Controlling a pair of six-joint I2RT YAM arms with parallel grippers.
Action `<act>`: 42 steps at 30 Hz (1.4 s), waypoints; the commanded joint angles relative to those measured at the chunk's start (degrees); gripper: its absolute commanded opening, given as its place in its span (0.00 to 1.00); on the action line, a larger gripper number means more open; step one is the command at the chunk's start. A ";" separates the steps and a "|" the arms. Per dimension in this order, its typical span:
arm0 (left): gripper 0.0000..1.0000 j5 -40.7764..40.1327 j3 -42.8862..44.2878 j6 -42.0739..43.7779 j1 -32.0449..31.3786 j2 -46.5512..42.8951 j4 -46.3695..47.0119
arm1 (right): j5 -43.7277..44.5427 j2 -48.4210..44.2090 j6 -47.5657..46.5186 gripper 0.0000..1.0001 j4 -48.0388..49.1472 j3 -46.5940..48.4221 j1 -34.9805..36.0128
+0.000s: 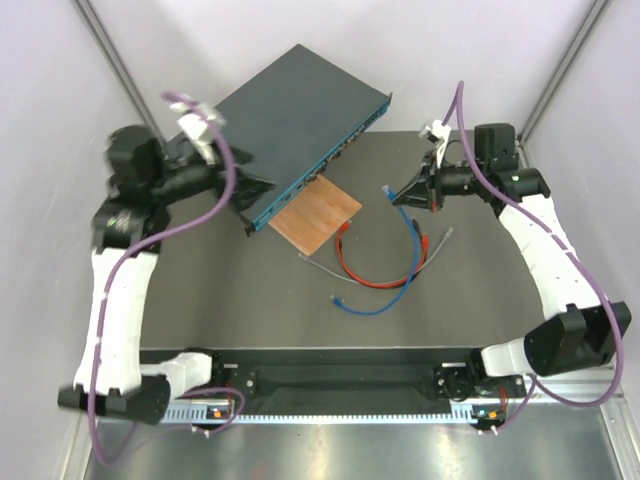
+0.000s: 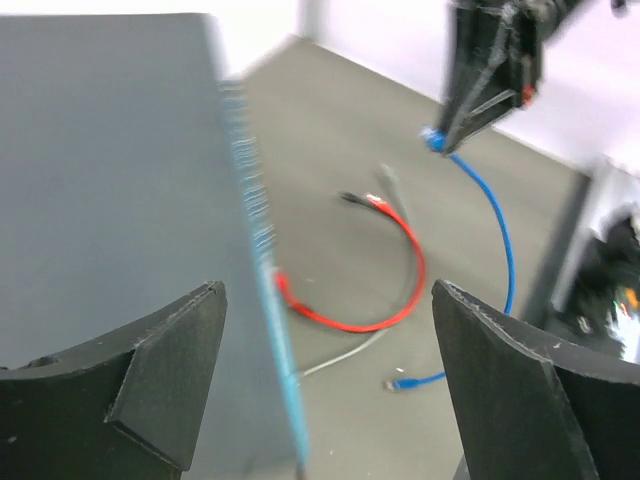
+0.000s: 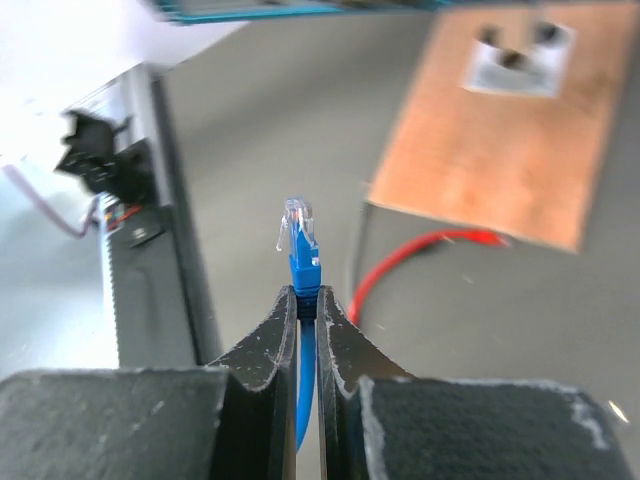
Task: Insert the plug into the switch port
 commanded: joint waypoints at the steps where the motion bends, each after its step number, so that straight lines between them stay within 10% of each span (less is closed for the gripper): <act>1: 0.88 -2.48 4.66 6.97 -11.28 4.81 -0.13 | -3.08 -4.81 1.69 0.00 -0.44 -0.76 5.50; 8: 0.75 -6.80 5.46 9.20 -26.15 11.05 1.44 | 19.25 -13.78 -1.20 0.00 6.40 -4.98 15.00; 21: 0.67 -9.08 -5.44 -29.55 -30.99 13.07 22.18 | 55.80 -27.31 -27.64 0.00 22.47 -17.27 29.93; 42: 0.65 -7.41 -6.23 -29.48 -33.98 19.75 23.42 | 71.39 -36.11 -53.94 0.00 33.57 -32.32 45.06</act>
